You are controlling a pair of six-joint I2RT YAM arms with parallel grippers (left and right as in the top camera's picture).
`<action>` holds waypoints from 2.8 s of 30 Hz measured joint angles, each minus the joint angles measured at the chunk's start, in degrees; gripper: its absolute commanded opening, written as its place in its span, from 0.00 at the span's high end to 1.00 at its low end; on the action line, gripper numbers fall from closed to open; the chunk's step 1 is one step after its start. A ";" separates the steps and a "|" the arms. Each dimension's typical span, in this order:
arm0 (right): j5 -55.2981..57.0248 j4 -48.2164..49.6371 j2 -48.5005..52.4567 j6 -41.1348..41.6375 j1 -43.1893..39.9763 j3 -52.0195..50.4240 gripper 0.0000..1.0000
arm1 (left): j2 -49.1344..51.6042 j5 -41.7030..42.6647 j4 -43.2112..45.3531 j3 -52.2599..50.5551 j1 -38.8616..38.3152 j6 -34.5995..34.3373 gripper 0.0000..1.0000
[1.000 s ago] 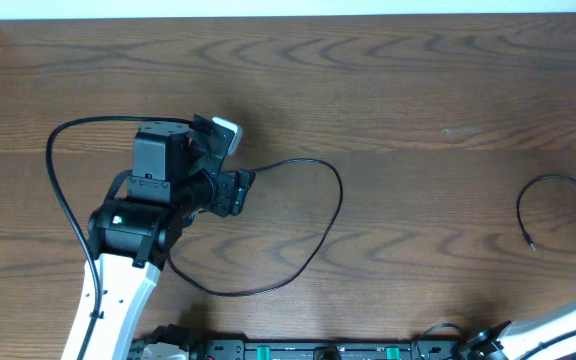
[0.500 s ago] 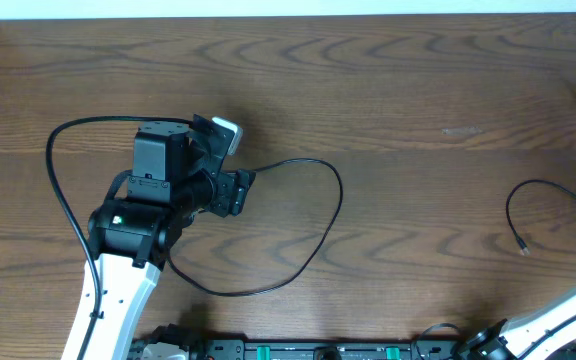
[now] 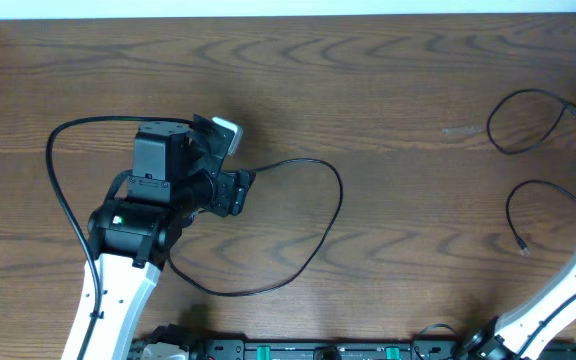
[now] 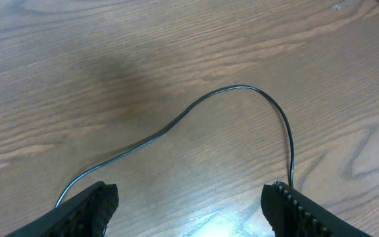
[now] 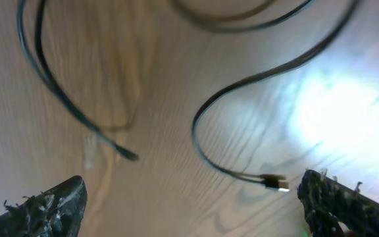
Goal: Untangle cables
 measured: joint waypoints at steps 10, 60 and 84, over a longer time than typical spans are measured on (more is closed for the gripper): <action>-0.02 4.52 0.02 -2.36 10.32 -12.22 0.01 | 0.00 0.00 0.00 0.00 0.00 0.00 0.24; 21.92 25.42 -3.26 11.17 -5.29 -38.58 0.01 | 0.00 0.00 -1.27 0.00 0.00 0.00 0.24; 10.19 26.27 -2.34 11.93 -11.87 -39.28 0.99 | 0.00 0.00 -1.88 0.00 0.00 0.00 0.24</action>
